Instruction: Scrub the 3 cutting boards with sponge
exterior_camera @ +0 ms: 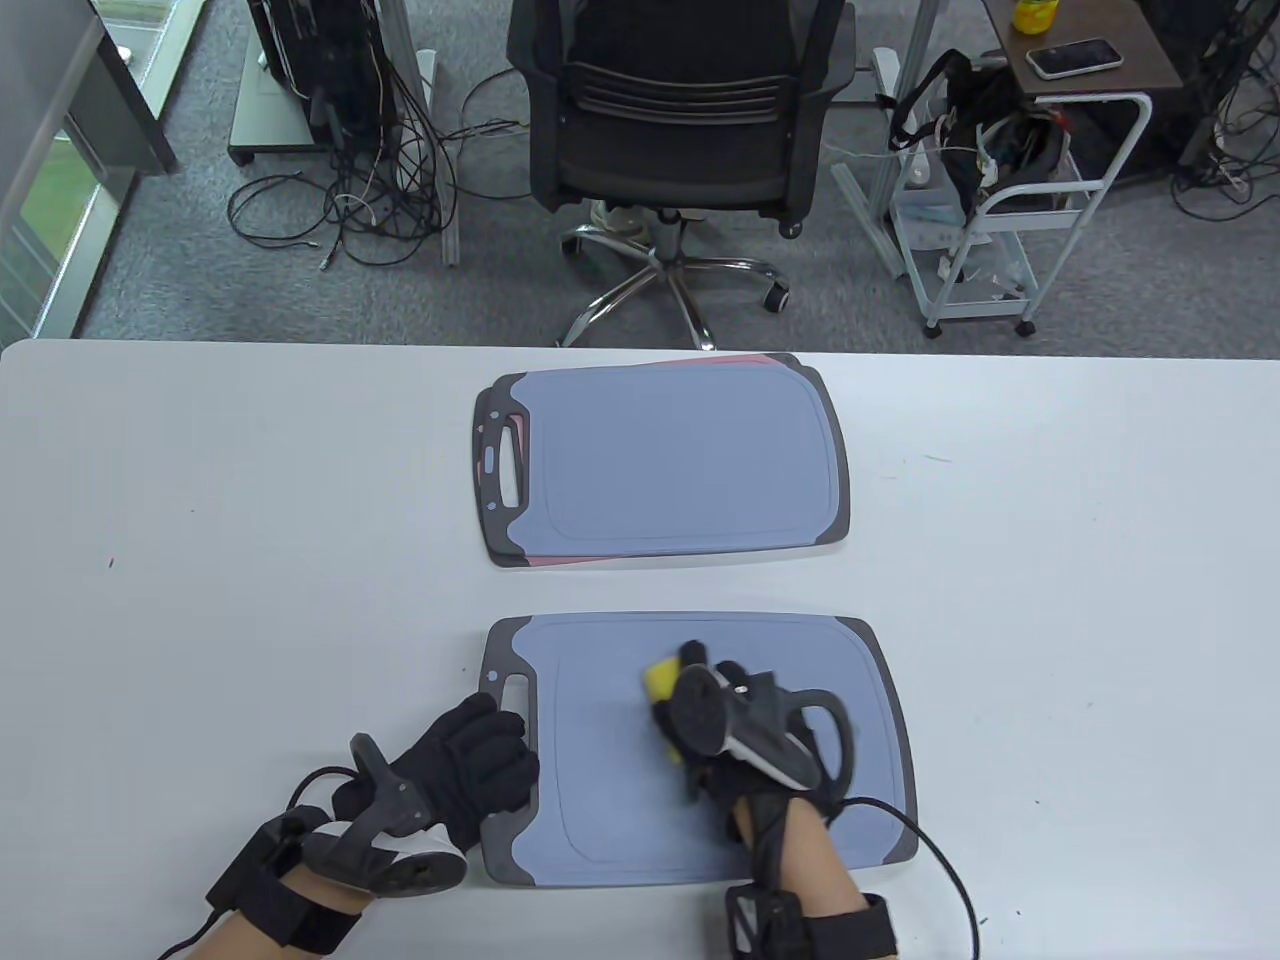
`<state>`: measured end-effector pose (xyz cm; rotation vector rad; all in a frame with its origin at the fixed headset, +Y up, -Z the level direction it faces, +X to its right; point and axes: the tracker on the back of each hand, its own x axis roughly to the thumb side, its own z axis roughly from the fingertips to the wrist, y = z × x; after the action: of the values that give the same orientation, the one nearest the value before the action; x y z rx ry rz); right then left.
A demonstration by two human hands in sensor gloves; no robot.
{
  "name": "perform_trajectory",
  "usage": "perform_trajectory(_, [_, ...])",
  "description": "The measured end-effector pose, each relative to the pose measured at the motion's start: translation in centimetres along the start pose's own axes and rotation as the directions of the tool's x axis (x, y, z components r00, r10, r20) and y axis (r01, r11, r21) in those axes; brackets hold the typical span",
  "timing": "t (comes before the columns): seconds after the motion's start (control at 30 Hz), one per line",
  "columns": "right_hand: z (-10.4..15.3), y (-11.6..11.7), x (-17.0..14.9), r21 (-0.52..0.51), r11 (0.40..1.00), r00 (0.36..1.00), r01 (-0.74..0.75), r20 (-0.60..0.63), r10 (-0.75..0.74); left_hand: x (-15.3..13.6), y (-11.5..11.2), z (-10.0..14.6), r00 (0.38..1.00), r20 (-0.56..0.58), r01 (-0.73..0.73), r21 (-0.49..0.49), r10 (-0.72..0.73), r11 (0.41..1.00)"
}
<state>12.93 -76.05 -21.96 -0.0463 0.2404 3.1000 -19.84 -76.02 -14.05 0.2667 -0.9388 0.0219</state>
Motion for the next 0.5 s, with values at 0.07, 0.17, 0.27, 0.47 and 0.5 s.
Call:
perform_trajectory(0.07, [-0.3,0.7,-6.4,0.013,1.000,0.975,0.018,-0.222,-0.014,0.0,0.0,0.0,1.000,0.000,-0.001,0.001,0.001,1.000])
perform_trajectory(0.17, [0.8,1.9,-13.1,0.034,0.988,0.887,0.153,-0.444,-0.122,0.0,0.0,0.0,1.000,-0.001,-0.001,0.001,0.001,1.000])
perform_trajectory(0.27, [0.5,1.6,-11.7,-0.025,0.976,0.895,0.218,-0.394,-0.210,-0.1,-0.1,0.0,1.000,-0.005,-0.008,0.000,0.008,1.000])
perform_trajectory(0.47, [1.4,-0.6,4.2,0.031,0.999,0.985,0.036,0.169,-0.040,0.1,0.0,0.0,1.000,0.002,0.002,0.006,-0.002,1.000])
perform_trajectory(0.5, [2.7,-1.0,7.6,0.040,0.998,0.948,0.049,0.313,-0.059,0.1,0.0,0.0,1.000,0.002,0.004,0.006,-0.004,1.000])
